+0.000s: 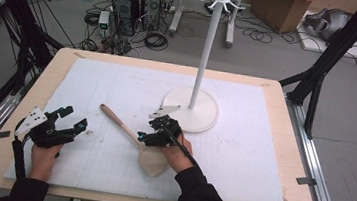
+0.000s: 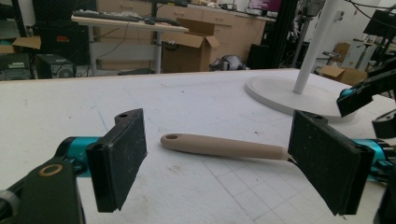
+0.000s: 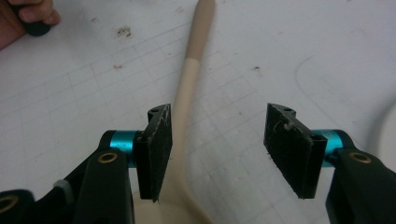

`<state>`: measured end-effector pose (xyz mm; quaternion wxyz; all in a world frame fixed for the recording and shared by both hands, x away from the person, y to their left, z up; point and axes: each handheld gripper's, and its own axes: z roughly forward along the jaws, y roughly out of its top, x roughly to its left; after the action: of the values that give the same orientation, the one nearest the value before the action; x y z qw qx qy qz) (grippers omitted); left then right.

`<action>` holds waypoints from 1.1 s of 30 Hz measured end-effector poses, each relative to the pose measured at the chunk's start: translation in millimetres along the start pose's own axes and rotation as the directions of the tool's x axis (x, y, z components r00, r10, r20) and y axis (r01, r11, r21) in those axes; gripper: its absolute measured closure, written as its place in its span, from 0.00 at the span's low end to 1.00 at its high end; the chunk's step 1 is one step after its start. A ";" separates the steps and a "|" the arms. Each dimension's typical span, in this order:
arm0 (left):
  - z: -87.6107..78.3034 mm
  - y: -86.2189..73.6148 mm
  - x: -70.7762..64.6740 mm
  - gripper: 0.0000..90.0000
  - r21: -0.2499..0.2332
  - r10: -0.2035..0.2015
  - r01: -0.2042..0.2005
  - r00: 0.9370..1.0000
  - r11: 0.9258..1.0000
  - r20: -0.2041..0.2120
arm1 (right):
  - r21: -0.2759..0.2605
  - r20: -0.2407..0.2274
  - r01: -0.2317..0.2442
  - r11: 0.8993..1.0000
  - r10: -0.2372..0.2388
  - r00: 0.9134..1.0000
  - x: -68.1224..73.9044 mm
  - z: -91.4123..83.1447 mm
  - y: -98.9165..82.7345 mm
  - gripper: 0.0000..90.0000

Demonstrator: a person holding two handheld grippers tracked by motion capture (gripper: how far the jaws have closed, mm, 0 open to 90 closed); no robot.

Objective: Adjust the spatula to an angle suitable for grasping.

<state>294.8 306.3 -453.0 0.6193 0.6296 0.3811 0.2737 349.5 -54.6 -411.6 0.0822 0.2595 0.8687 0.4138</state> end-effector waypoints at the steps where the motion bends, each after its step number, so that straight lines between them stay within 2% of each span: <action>1: -0.1 0.0 0.1 0.22 0.001 0.000 0.000 1.000 1.000 0.001 | 0.020 -0.007 0.007 1.000 -0.007 1.000 1.9 5.5 1.5 0.48; 3: -0.1 0.0 0.1 0.22 0.001 0.000 0.000 1.000 1.000 0.001 | 0.054 -0.019 0.018 0.998 -0.017 1.000 4.0 13.2 4.4 0.49; 5: -0.1 0.0 0.2 0.22 0.000 -0.001 0.001 1.000 1.000 0.001 | 0.058 -0.037 0.028 0.998 -0.026 0.999 6.8 20.5 6.5 0.55; 6: -0.1 0.0 0.2 0.22 0.001 -0.001 0.001 1.000 1.000 0.001 | 0.099 -0.043 0.050 0.994 -0.046 0.998 9.6 28.0 7.1 0.60; 9: 0.0 0.0 0.3 0.22 0.000 0.000 0.000 1.000 1.000 0.002 | 0.136 -0.051 0.062 0.989 -0.055 0.997 10.8 32.2 6.9 0.64; 13: -0.1 0.1 0.4 0.22 0.002 -0.001 0.001 1.000 1.000 0.000 | 0.153 -0.055 0.060 0.986 -0.052 0.997 11.6 32.9 8.9 0.67; 18: -0.1 0.0 0.4 0.22 0.002 -0.002 0.002 1.000 1.000 -0.001 | 0.227 -0.070 0.086 0.970 -0.072 0.995 15.3 41.0 11.7 0.74; 22: -0.1 0.0 0.4 0.22 0.001 -0.003 0.003 1.000 1.000 -0.001 | 0.241 -0.068 0.092 0.966 -0.077 0.995 17.5 43.0 13.5 0.76; 28: -0.1 0.0 0.4 0.22 0.001 -0.002 0.002 1.000 1.000 -0.001 | 0.253 -0.058 0.054 0.966 -0.040 0.998 16.9 42.6 14.6 0.78; 33: -0.1 0.1 0.4 0.22 0.001 -0.001 0.001 1.000 1.000 -0.001 | 0.259 -0.039 0.038 0.965 -0.029 0.999 18.5 42.2 15.4 0.81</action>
<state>295.0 306.6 -453.0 0.6189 0.6297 0.3820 0.2732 354.7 -8.3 -425.7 0.0393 0.2461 0.9210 0.2994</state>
